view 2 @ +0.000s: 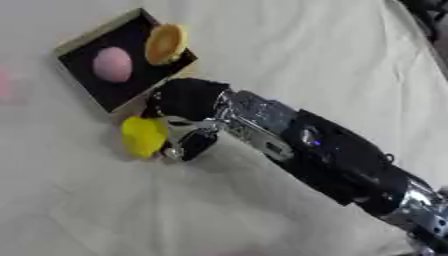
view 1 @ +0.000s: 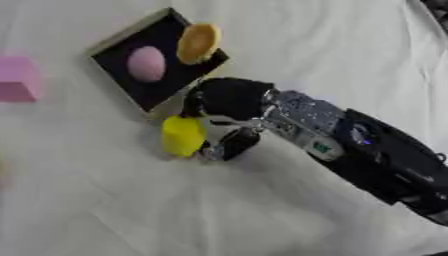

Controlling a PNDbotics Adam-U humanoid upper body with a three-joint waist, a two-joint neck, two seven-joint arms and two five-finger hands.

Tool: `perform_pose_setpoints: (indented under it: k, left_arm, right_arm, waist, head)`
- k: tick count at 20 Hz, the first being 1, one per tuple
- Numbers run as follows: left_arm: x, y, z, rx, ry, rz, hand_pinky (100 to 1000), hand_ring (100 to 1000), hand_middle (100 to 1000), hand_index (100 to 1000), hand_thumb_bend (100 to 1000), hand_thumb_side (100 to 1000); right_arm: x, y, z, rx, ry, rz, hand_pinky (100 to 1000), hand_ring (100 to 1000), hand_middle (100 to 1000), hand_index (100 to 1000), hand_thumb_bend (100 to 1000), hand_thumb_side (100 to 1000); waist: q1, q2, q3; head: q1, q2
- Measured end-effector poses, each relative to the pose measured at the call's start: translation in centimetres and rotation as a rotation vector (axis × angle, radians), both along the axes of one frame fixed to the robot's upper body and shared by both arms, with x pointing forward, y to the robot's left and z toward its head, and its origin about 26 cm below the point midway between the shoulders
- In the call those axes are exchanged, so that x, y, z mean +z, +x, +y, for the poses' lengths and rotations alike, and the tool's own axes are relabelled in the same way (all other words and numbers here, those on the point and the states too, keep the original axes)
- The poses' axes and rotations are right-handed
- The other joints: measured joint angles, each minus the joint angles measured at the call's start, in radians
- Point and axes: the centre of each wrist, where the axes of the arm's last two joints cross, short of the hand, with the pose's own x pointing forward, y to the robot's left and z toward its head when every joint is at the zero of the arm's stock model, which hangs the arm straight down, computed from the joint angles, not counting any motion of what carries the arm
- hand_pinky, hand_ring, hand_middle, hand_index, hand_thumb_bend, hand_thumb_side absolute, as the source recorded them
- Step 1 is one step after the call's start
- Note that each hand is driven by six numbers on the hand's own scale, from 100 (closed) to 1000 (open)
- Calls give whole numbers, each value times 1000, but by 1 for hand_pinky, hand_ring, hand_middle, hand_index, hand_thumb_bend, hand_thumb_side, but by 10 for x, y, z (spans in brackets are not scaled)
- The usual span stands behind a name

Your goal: Pick up objects on the table and place them in the box.

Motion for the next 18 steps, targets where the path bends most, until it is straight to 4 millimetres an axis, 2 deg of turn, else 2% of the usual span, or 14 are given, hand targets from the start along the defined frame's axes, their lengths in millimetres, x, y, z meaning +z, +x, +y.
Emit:
perform_pose_setpoints:
  k: [2, 5, 9, 10, 11, 18]
  left_arm:
    - [0, 0, 0, 0, 0, 0, 694, 725, 602, 788, 100, 595]
    - [0, 0, 0, 0, 0, 0, 694, 726, 603, 788, 100, 595]
    - [0, 0, 0, -1, -1, 0, 694, 726, 603, 788, 100, 594]
    - [0, 0, 0, -1, -1, 0, 694, 726, 603, 788, 100, 594]
    - [0, 0, 0, -1, -1, 0, 694, 726, 603, 788, 100, 594]
    - [1, 0, 0, -3, -2, -3, 694, 727, 604, 787, 100, 594]
  right_arm:
    - [3, -3, 2, 9, 9, 3, 860, 843, 645, 764, 100, 403]
    - [9, -7, 4, 23, 22, -5, 854, 826, 627, 752, 100, 336]
    - [25, -17, 7, 50, 95, -2, 853, 808, 611, 743, 100, 276]
    - [31, -20, 8, 56, 115, -1, 854, 799, 604, 738, 100, 312]
    - [38, -24, 8, 62, 136, 0, 852, 796, 600, 735, 100, 252]
    - [94, -39, -1, 73, 294, 12, 858, 775, 585, 725, 100, 222]
  waist:
    - [0, 0, -1]
    - [0, 0, -2]
    - [0, 0, -3]
    - [0, 0, -3]
    - [0, 0, -4]
    - [0, 0, 0]
  head:
    - [0, 0]
    - [1, 0]
    - [3, 1]
    - [4, 1]
    - [5, 1]
    - [8, 2]
